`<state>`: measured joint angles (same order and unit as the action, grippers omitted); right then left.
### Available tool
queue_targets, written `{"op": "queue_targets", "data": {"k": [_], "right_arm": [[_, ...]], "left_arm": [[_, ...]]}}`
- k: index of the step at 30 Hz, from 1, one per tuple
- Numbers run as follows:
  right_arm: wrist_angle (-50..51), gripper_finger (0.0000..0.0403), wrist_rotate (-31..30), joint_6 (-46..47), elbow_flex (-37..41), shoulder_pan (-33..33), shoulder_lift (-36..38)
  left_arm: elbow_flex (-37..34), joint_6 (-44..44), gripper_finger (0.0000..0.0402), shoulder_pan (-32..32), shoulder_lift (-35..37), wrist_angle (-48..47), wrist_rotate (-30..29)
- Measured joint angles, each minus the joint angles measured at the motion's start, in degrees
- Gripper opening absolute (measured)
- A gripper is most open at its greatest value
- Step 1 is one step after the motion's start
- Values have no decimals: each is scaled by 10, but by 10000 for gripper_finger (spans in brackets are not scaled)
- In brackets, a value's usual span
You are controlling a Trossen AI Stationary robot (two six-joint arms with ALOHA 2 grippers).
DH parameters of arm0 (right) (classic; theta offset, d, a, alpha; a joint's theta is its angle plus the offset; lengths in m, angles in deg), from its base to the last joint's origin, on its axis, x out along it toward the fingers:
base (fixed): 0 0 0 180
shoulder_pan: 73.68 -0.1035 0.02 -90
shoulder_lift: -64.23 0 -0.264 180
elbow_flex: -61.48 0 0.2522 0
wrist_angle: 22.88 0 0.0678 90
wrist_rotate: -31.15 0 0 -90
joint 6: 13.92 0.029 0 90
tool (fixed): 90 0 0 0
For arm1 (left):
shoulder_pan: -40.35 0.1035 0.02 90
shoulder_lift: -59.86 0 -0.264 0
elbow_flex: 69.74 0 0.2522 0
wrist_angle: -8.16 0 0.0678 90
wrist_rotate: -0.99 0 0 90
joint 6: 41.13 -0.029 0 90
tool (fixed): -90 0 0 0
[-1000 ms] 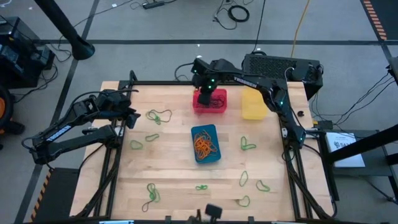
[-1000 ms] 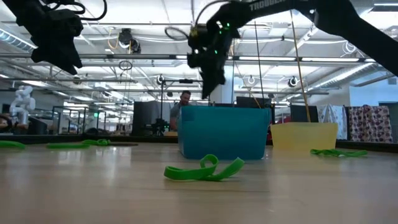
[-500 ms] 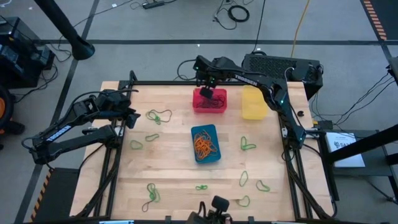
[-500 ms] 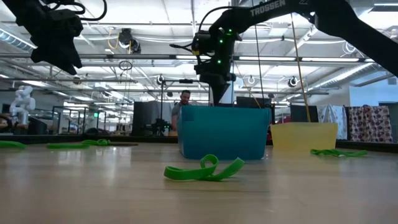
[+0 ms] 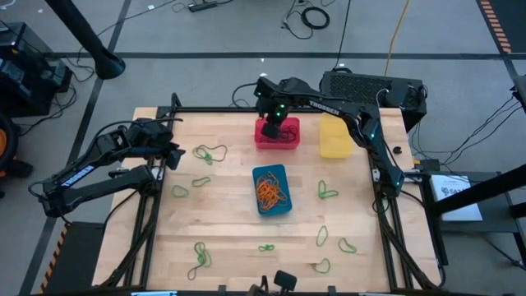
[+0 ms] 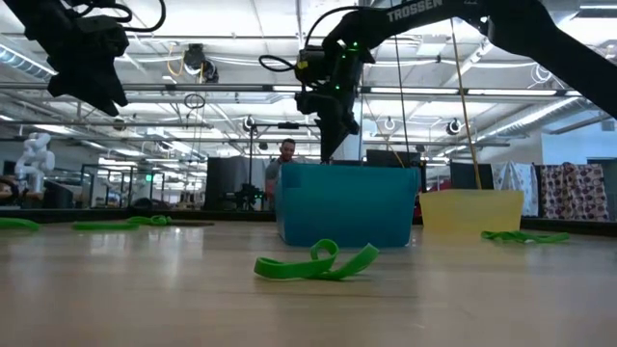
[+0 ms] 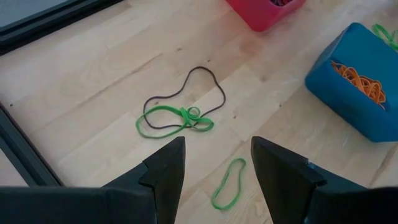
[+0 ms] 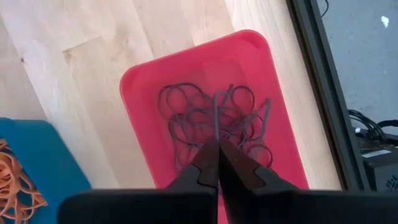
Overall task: Sort rubber bands into baskets
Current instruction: Put the purple rubber band into the red bin
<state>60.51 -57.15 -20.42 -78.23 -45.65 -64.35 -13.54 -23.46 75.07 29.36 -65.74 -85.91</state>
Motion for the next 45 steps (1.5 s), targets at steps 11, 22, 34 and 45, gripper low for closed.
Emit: {"op": "queue_targets", "data": {"k": [11,22,34,45], "right_arm": [[18,45,-1,3,0,0,0],[-12,110,10,13,0,-15,0],[-367,123,83,118,-1,-121,-33],[-562,110,55,66,0,-177,-162]], "left_arm": [[0,0,191,0,0,0,-1],[0,5,191,0,0,0,-1],[0,5,191,0,0,-5,-2],[0,-6,191,0,-1,-28,-2]]}}
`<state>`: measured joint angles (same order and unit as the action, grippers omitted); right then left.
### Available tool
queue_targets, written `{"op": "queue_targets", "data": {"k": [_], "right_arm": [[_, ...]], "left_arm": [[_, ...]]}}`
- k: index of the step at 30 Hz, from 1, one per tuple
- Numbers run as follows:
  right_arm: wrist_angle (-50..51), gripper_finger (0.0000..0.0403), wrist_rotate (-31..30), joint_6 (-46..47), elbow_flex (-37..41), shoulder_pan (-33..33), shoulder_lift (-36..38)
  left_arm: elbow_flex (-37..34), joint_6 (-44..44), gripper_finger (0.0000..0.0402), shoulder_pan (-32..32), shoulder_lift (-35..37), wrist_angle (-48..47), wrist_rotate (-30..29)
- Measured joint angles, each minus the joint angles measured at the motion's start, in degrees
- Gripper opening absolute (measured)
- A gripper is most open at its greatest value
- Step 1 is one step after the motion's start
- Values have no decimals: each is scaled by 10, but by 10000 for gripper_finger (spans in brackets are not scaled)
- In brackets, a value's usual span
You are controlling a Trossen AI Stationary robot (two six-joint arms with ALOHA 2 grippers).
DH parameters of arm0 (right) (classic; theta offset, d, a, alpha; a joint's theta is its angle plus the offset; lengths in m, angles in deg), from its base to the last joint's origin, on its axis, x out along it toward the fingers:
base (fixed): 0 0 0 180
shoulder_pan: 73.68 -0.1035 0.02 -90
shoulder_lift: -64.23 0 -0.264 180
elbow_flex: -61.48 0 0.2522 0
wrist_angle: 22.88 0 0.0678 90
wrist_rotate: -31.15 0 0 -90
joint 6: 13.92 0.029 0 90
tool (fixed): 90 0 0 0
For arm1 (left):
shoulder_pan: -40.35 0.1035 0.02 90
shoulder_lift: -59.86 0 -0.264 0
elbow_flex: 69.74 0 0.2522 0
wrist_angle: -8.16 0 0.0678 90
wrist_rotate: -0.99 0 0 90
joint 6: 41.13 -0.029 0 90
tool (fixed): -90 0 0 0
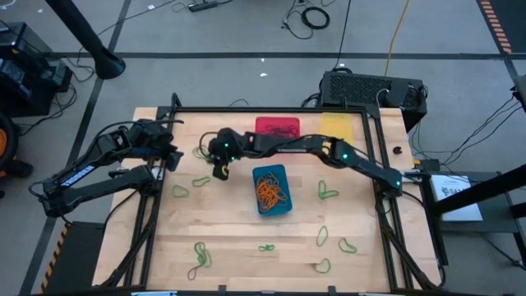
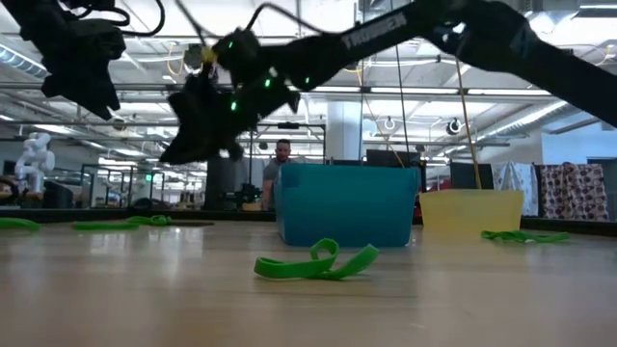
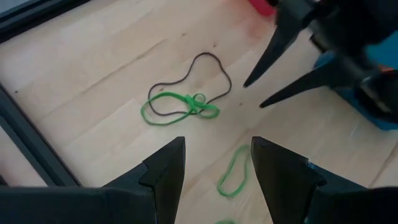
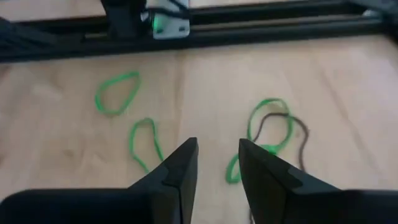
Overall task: Sort rubber bands into baskets
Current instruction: Put the purple rubber band into the red bin
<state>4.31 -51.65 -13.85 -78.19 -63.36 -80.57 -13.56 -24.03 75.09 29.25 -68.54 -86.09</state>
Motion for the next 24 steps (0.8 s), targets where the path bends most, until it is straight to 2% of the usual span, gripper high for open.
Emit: {"op": "queue_targets", "data": {"k": [7,14,19,24], "right_arm": [[2,110,0,29,0,7,-52],[21,109,-2,43,-1,18,-72],[66,109,-52,48,-3,16,-74],[98,103,-54,44,-4,16,-73]], "left_arm": [[0,-13,191,0,0,-19,0],[-12,-13,191,0,0,-21,0],[-30,-9,191,0,0,-22,3],[-40,-3,191,0,1,-17,13]]}}
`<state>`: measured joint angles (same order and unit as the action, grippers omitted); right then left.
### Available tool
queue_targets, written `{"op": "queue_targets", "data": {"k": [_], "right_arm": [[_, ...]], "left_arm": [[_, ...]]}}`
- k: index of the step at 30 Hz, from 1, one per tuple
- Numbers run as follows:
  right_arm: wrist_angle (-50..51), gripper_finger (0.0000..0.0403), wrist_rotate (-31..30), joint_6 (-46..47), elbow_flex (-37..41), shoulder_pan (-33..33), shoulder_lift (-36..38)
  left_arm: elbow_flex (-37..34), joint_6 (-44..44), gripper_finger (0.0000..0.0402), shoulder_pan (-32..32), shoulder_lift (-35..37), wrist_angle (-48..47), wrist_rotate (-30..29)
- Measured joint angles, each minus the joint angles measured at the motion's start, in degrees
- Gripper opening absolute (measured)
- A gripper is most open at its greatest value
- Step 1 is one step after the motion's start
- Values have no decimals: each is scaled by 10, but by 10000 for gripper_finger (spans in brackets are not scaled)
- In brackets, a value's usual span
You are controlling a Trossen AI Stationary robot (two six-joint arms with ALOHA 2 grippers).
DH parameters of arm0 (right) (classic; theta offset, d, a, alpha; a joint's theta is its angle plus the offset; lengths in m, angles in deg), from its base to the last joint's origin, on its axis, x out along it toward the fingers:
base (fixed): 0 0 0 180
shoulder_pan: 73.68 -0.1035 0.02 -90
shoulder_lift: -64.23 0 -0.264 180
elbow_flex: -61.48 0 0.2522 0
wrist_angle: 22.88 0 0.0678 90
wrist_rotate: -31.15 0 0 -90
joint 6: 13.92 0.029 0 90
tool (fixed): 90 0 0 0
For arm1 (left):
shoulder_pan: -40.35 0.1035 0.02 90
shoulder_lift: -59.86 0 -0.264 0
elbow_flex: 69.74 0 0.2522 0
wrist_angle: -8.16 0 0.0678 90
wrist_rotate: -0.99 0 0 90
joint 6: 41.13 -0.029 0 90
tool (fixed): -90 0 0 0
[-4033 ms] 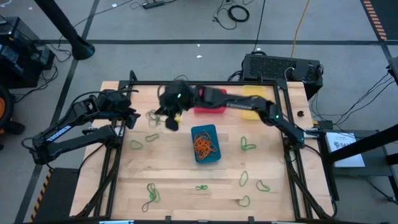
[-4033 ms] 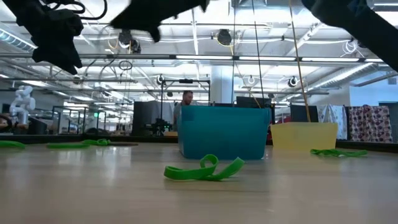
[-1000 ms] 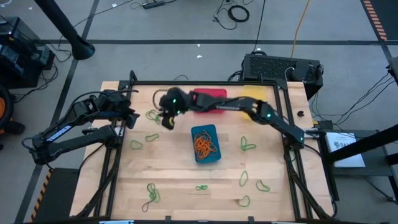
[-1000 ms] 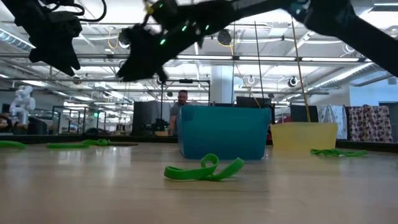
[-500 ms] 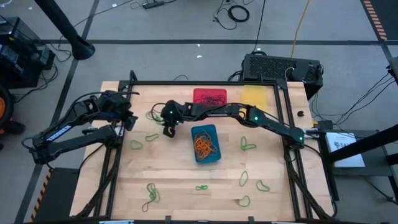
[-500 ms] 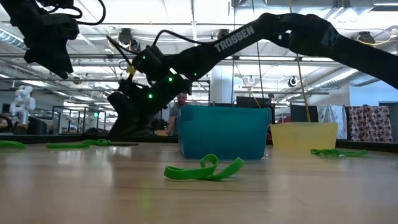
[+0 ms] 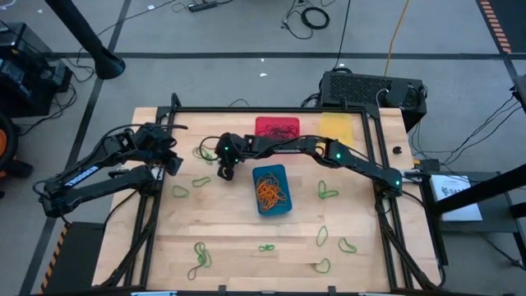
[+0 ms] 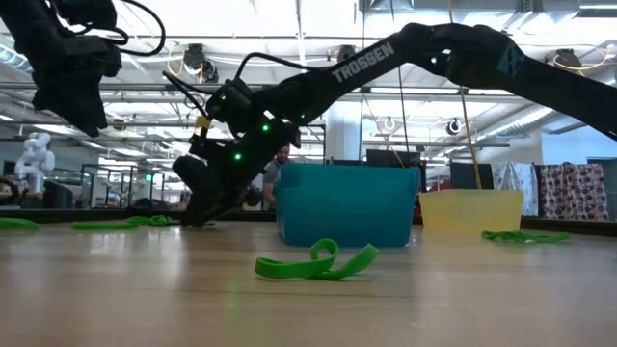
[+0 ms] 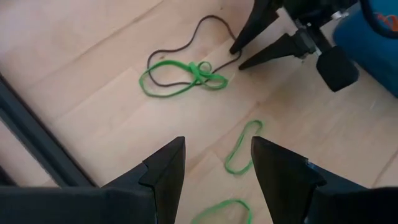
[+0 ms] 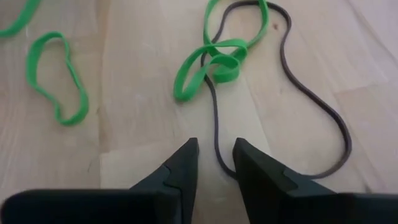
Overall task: Sort rubber bands into baskets
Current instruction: Put the purple rubber band into the red bin
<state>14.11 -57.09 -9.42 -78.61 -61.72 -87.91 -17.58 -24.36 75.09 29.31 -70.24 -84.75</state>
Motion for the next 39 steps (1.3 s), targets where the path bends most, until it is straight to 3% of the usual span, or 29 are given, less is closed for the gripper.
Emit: {"op": "queue_targets", "data": {"k": [7,13,19,28,39], "right_arm": [[13,10,18,11,1,-1,0],[30,2,49,41,5,0,23],[58,1,61,34,8,6,90],[99,0,2,-33,5,28,210],[305,0,-3,-72,4,93,308]], "left_arm": [[-2,30,191,0,0,19,3],[-18,39,191,0,0,79,45],[-40,40,191,0,-1,110,51],[-66,55,191,0,-1,136,61],[-66,70,191,0,-1,159,67]]}}
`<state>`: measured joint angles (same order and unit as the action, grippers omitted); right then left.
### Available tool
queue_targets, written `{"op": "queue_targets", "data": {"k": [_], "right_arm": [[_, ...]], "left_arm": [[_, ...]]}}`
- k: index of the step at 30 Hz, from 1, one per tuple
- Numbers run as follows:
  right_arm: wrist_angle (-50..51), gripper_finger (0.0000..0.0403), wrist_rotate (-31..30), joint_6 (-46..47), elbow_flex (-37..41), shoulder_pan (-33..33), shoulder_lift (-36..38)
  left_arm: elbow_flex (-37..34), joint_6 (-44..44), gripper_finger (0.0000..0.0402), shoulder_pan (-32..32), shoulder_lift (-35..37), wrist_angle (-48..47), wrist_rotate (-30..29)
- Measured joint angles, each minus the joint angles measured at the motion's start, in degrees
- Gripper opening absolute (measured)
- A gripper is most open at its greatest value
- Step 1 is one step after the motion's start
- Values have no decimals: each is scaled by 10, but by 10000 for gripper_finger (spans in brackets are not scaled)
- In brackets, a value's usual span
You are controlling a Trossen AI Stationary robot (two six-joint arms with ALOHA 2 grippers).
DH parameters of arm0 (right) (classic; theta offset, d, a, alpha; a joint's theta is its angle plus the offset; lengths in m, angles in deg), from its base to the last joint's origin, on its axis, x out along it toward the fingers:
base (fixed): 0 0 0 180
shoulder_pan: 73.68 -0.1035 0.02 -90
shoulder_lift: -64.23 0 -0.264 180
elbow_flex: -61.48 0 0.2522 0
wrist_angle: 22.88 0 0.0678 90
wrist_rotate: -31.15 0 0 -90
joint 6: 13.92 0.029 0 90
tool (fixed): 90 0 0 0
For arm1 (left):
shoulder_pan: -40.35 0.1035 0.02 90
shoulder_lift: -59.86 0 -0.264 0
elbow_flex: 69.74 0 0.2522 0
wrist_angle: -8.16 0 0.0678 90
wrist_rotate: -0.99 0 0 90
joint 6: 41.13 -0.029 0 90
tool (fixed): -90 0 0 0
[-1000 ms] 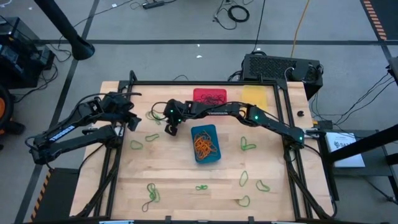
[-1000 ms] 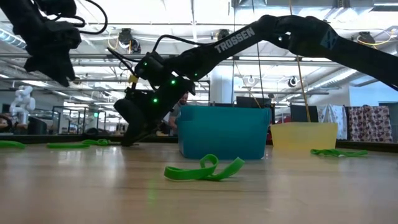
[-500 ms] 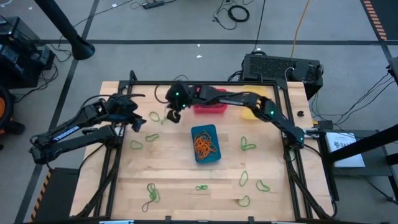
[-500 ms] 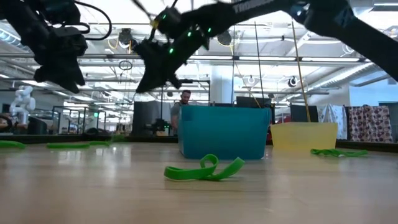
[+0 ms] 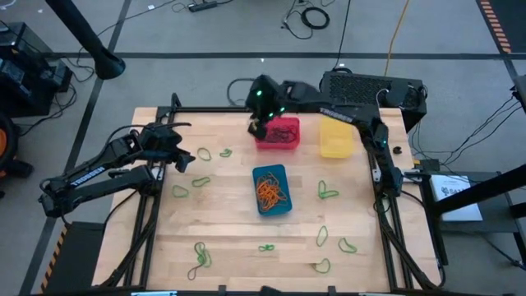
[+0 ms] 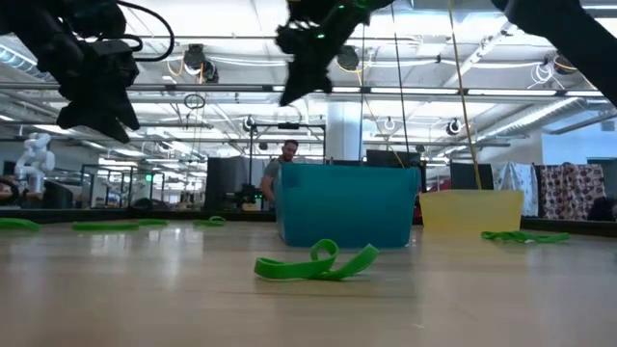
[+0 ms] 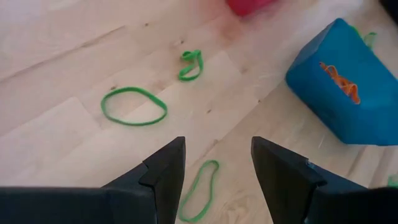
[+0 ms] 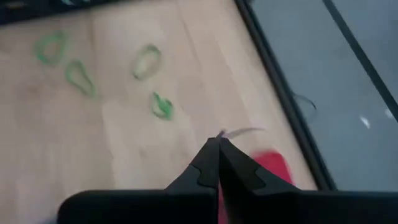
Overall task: Sort rubber bands into baskets
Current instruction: Put the purple rubber band into the red bin
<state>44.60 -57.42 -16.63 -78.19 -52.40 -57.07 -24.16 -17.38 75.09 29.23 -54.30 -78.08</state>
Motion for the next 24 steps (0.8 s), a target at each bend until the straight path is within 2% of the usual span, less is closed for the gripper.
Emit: {"op": "queue_targets", "data": {"k": [7,12,16,24], "right_arm": [[106,0,-1,-29,0,33,11],[102,0,-1,-42,17,56,10],[96,0,1,-41,60,68,9],[53,0,4,-40,195,72,7]], "left_arm": [[0,14,191,0,0,32,11],[0,25,191,0,0,49,11],[0,30,191,0,0,48,14],[0,30,191,0,0,47,20]]}}
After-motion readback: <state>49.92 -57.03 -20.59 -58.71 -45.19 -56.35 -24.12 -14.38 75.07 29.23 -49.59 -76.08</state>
